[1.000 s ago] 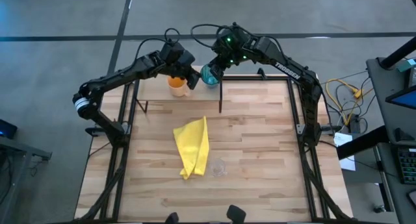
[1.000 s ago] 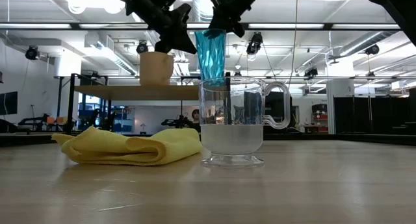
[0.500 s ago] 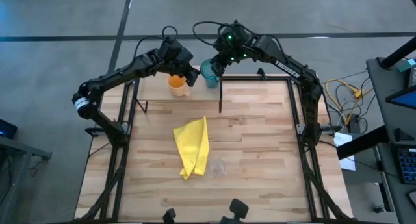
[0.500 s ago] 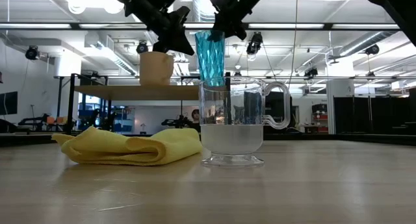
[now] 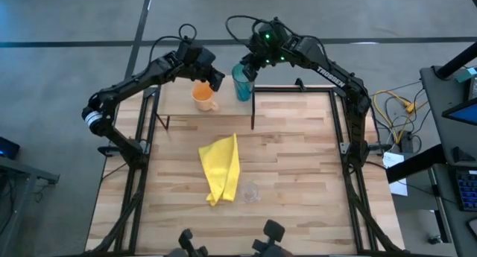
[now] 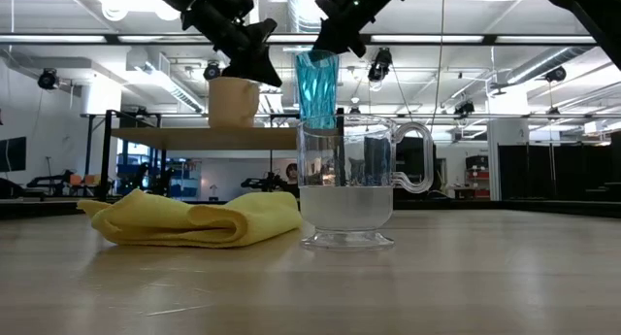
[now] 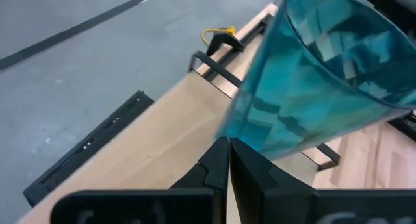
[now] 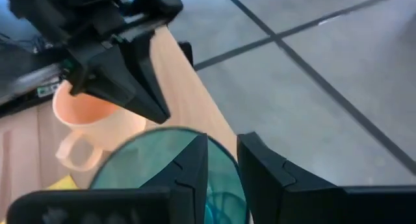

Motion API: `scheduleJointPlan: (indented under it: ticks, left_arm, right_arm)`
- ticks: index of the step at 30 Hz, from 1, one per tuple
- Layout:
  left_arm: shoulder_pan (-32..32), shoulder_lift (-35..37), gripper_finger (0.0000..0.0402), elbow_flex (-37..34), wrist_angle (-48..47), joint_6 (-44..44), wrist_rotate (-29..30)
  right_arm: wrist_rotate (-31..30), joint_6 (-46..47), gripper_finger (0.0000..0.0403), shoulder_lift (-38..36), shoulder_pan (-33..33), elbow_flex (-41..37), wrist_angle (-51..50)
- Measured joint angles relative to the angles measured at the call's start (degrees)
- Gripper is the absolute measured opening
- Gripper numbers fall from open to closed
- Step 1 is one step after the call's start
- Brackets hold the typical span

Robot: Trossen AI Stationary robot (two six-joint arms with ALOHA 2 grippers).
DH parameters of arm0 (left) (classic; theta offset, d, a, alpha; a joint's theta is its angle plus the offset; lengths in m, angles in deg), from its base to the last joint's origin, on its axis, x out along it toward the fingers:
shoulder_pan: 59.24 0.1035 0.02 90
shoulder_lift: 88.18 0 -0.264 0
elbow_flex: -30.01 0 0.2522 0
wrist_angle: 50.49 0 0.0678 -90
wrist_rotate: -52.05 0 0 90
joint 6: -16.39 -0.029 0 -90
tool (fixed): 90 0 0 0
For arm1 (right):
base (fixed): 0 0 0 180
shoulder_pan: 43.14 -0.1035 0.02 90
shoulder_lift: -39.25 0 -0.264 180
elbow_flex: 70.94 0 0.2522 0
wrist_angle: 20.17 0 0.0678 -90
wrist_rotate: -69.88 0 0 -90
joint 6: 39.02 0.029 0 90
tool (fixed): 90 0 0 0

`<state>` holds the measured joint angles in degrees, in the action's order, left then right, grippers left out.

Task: Stack small to large cups/mugs on shelf
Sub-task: Adjust the blue cup on the shelf, then adjust the orange mug on the shelf

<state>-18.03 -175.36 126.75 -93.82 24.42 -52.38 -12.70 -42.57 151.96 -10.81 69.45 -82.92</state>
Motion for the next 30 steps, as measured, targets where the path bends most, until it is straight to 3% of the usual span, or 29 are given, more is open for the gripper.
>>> scheduleJointPlan:
  ticks: [7, 10, 14, 18, 21, 25, 30]
  left_arm:
    - [1.2, 3.3, 0.0, 0.0, 0.1, 0.2, -0.1]
    - [1.1, 6.9, 0.0, 0.0, -0.4, 0.3, -0.2]
    - [0.6, 12.4, 0.0, 0.0, -2.9, 0.6, -0.2]
    - [0.3, 17.5, 0.0, 0.0, -6.2, 0.5, -0.2]
    - [0.4, 20.1, 0.0, 0.0, -7.5, -0.2, 0.0]
    - [0.4, 22.6, 0.0, -0.4, -7.5, -0.9, 0.8]
    - [0.4, 23.3, 0.0, -1.3, -7.7, -0.9, 1.4]
  right_arm:
    - [0.5, 2.8, 0.0077, 0.0, -1.0, 2.0, -1.9]
    - [3.9, 4.9, 0.0077, 0.0, -2.5, 3.9, -4.5]
    - [9.2, 5.4, 0.0077, 0.0, -5.8, 6.1, -6.0]
    - [9.7, 3.7, 0.0056, -0.1, -11.1, 6.2, -6.4]
    - [7.0, 1.0, 0.0018, -0.1, -15.4, 4.3, -5.7]
    - [-3.7, 0.5, 0.0009, 1.2, -19.7, 2.1, -1.3]
    - [-4.6, 2.9, 0.0008, 5.3, -20.7, 1.4, 6.1]
